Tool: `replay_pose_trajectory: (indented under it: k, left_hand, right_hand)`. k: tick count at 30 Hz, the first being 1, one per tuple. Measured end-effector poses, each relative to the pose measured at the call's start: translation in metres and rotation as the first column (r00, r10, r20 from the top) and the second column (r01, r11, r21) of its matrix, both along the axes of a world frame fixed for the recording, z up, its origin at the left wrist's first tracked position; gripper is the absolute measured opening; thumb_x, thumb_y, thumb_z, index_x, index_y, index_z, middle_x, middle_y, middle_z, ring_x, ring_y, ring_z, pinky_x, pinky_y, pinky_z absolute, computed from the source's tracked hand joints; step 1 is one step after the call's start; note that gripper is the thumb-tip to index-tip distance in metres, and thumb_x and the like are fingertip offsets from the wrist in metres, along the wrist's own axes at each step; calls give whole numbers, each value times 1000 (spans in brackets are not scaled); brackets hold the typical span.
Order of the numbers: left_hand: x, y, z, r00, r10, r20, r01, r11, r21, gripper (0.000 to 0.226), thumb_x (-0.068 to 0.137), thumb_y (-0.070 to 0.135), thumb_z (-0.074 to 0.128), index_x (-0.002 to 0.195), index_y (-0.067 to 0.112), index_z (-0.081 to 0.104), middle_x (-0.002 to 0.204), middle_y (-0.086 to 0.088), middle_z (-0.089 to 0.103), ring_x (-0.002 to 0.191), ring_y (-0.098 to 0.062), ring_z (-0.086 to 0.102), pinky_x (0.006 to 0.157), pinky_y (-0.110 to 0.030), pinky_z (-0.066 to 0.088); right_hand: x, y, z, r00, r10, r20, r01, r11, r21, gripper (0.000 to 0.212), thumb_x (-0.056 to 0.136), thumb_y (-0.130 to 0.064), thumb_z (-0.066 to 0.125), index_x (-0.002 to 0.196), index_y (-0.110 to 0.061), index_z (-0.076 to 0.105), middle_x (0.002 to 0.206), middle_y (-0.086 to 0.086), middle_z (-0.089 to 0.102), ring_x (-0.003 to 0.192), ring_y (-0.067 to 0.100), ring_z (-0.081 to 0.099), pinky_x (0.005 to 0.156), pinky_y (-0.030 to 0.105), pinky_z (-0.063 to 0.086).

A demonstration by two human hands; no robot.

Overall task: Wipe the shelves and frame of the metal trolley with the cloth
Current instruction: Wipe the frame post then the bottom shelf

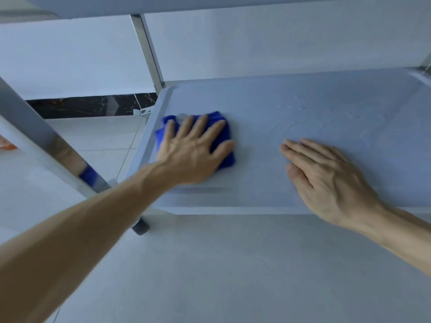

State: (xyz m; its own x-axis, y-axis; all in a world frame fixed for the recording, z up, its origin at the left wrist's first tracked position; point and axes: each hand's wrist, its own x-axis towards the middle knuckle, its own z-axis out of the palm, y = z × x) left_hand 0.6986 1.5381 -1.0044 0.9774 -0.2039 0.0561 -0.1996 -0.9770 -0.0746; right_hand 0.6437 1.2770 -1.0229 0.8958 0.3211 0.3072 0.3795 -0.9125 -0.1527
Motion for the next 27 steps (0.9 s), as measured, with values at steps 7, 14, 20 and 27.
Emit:
replay_pose_trajectory:
  k: [7,14,20,27]
  left_hand:
    - [58,43,0,909,409,-80,-414,909,-56,66,91,64,9,148,34,24,163,2,16,151,-34,7,113,-70,3]
    - [19,-55,-8,998,60,-37,-63,992,-104,67,98,59,10,157,28,12,167,4,5,152,-32,3,115,-68,-3]
    - [-31,-51,-12,989,-41,142,69,978,-195,69,93,67,19,144,23,33,157,0,30,148,-25,19,118,-59,9]
    - [25,18,-2,955,293,42,-291,956,-51,66,89,75,7,146,49,27,162,-8,18,150,-32,12,115,-67,4]
  right_hand:
    - [-7,10,-1,1000,-4,7,4,1000,-4,62,97,-38,24,140,-9,58,147,4,55,138,29,49,112,50,39]
    - [-19,5,-1,1000,3,-4,-3,1000,21,62,97,-39,24,141,-9,57,148,3,53,140,28,47,114,47,37]
    - [-47,-7,-4,999,26,26,-25,999,-21,55,100,-34,31,141,-8,56,148,4,54,140,27,47,114,40,33]
    - [-78,1,-3,998,23,61,-23,1000,4,51,98,-33,35,137,-12,61,144,0,58,135,28,53,107,52,46]
